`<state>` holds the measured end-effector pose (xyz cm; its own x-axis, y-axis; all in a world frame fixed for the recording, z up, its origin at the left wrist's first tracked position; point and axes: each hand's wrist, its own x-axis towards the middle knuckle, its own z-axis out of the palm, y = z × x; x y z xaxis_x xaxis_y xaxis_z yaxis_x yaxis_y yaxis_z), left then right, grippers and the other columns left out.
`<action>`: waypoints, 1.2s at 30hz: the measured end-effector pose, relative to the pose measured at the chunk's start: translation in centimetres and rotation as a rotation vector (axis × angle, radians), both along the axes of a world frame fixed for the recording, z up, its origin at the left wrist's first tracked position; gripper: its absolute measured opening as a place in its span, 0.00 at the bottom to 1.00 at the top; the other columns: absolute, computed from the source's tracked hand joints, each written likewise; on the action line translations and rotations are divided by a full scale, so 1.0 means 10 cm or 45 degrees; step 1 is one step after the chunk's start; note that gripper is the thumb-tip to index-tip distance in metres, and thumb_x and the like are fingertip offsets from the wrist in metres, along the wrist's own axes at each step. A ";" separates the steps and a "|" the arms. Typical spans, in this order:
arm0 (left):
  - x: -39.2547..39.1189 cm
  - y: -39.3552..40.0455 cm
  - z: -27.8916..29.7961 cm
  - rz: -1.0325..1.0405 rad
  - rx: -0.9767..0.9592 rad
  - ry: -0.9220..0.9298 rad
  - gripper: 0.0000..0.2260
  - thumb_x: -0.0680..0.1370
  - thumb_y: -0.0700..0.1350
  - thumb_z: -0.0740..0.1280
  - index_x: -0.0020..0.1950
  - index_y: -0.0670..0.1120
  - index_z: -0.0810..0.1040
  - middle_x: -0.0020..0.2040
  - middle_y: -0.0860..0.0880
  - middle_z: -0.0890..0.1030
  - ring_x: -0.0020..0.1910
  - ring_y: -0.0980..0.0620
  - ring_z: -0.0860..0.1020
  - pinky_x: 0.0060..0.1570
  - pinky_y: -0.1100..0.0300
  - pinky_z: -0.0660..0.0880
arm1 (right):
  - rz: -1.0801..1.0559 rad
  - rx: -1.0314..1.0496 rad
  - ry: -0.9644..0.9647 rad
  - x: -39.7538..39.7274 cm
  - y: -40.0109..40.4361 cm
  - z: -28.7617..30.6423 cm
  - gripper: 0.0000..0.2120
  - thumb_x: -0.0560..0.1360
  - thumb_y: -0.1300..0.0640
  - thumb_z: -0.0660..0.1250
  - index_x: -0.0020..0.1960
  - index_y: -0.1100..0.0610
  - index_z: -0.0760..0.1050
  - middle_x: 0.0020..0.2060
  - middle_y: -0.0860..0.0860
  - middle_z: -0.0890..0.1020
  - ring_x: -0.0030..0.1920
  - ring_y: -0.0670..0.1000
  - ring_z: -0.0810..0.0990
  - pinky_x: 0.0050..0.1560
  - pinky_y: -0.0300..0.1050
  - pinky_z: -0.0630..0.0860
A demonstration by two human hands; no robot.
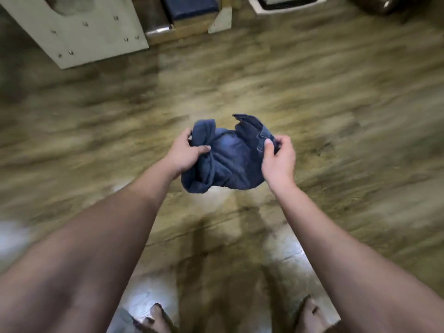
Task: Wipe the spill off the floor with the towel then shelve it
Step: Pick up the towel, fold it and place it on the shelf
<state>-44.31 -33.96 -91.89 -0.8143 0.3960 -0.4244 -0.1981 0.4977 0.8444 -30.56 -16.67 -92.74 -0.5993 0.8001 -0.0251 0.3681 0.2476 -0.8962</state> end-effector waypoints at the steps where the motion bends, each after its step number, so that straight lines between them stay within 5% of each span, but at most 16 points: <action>1: -0.03 -0.01 0.32 0.004 -0.012 0.002 0.19 0.76 0.40 0.74 0.64 0.46 0.73 0.54 0.49 0.81 0.47 0.54 0.80 0.47 0.60 0.76 | -0.007 -0.013 0.027 -0.05 0.04 0.37 0.02 0.81 0.58 0.63 0.51 0.57 0.71 0.42 0.49 0.77 0.45 0.52 0.75 0.51 0.47 0.71; 10: -0.38 0.06 3.64 -0.006 0.055 0.157 0.19 0.71 0.41 0.73 0.60 0.50 0.76 0.52 0.51 0.83 0.49 0.51 0.81 0.45 0.56 0.78 | 0.080 -0.081 0.428 -0.30 0.40 4.01 0.08 0.82 0.59 0.62 0.45 0.50 0.70 0.41 0.47 0.78 0.41 0.45 0.76 0.47 0.41 0.73; 16: -0.54 0.08 6.33 0.021 0.413 0.282 0.15 0.77 0.44 0.73 0.63 0.50 0.77 0.53 0.50 0.84 0.49 0.52 0.82 0.39 0.60 0.76 | 0.116 -0.056 0.682 -0.20 0.67 7.04 0.05 0.78 0.52 0.64 0.44 0.51 0.73 0.41 0.50 0.81 0.43 0.49 0.77 0.48 0.51 0.74; 20: -0.61 0.00 7.23 -0.112 0.517 0.325 0.17 0.75 0.51 0.74 0.62 0.50 0.78 0.58 0.46 0.85 0.53 0.47 0.82 0.46 0.53 0.79 | 0.069 -0.192 0.833 0.01 0.68 8.17 0.09 0.82 0.56 0.63 0.43 0.52 0.73 0.36 0.49 0.81 0.36 0.48 0.79 0.44 0.49 0.77; 26: -0.45 0.30 8.03 -0.464 0.178 0.694 0.21 0.76 0.52 0.73 0.66 0.48 0.74 0.60 0.48 0.79 0.55 0.49 0.78 0.55 0.56 0.75 | 0.127 -0.190 0.879 0.15 0.36 9.12 0.09 0.82 0.59 0.64 0.43 0.54 0.72 0.38 0.53 0.80 0.37 0.51 0.80 0.46 0.50 0.78; 31: 0.26 0.68 8.75 -0.681 0.724 1.057 0.27 0.77 0.48 0.73 0.73 0.50 0.68 0.70 0.51 0.72 0.70 0.55 0.70 0.69 0.60 0.65 | 0.173 -0.005 0.717 0.31 0.04 9.27 0.10 0.82 0.61 0.64 0.42 0.55 0.73 0.38 0.54 0.79 0.36 0.51 0.78 0.42 0.48 0.76; 36: 0.69 0.97 9.25 -1.121 0.589 1.326 0.22 0.72 0.53 0.70 0.65 0.51 0.78 0.59 0.55 0.82 0.60 0.55 0.78 0.68 0.51 0.72 | 0.135 -0.027 0.655 0.72 0.01 9.22 0.07 0.81 0.64 0.64 0.45 0.58 0.76 0.39 0.54 0.83 0.36 0.49 0.82 0.42 0.45 0.80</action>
